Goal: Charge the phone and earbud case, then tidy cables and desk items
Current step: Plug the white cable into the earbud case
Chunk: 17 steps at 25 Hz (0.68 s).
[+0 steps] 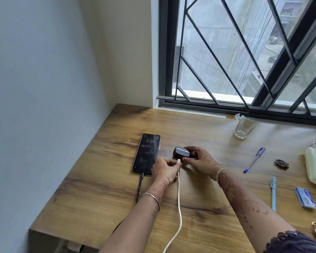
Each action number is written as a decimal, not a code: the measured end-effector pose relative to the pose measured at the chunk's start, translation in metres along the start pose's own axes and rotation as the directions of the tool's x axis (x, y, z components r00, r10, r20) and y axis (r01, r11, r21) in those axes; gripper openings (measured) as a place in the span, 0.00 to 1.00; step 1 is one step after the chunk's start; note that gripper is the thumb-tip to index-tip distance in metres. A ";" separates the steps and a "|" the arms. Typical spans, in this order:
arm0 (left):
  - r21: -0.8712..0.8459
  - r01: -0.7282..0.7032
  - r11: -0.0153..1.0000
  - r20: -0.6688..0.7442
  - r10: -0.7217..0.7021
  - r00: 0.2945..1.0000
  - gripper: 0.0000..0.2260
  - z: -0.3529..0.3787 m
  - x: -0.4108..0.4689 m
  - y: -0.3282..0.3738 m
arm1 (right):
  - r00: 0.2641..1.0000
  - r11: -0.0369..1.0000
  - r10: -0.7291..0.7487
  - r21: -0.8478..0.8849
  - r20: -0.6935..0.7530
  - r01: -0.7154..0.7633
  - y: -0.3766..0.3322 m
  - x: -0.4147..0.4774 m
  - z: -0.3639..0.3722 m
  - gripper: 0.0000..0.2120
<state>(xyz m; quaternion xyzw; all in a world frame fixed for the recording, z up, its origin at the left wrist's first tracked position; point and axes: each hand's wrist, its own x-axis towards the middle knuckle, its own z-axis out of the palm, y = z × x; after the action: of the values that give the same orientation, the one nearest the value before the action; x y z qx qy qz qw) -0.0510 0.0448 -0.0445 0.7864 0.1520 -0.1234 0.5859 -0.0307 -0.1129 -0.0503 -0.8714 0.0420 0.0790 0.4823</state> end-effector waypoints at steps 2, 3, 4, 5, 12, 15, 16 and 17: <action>-0.041 0.000 0.999 -0.001 0.000 1.000 0.04 0.001 -0.001 -0.001 | 1.000 1.000 0.002 0.015 0.016 -0.003 -0.002 -0.002 -0.002 0.23; -0.060 -0.001 0.998 0.001 0.001 1.000 0.03 0.001 -0.001 -0.002 | 1.000 1.000 0.000 0.023 0.025 0.000 -0.004 -0.003 -0.003 0.23; -0.078 0.000 0.997 0.004 0.000 1.000 0.03 0.001 -0.002 -0.002 | 0.999 0.999 -0.004 0.035 0.034 0.003 -0.005 -0.004 -0.004 0.23; -0.092 0.004 0.996 0.010 -0.003 1.000 0.03 0.001 -0.002 -0.002 | 0.999 0.999 -0.008 0.045 0.043 0.006 -0.006 -0.006 -0.004 0.22; -0.127 0.044 0.991 0.078 -0.034 0.996 0.04 0.000 0.001 0.000 | 0.998 0.997 -0.014 0.072 0.057 0.010 -0.005 -0.005 -0.006 0.22; -0.176 0.071 0.982 0.099 -0.054 0.994 0.03 -0.001 0.002 0.000 | 0.997 0.996 -0.015 0.088 0.075 0.009 -0.007 -0.006 -0.007 0.22; -0.196 0.082 0.977 0.108 -0.062 0.992 0.03 -0.002 0.003 0.001 | 0.997 0.995 -0.015 0.097 0.075 0.007 -0.007 -0.006 -0.007 0.22; -0.209 0.091 0.974 0.114 -0.068 0.991 0.03 -0.003 0.003 0.001 | 0.997 0.995 -0.013 0.101 0.077 0.005 -0.007 -0.006 -0.007 0.22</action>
<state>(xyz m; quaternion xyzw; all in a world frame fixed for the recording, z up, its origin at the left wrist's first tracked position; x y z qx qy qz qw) -0.0482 0.0472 -0.0438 0.7046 0.1645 -0.1714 0.6687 -0.0351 -0.1153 -0.0393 -0.8425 0.0233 0.1084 0.5272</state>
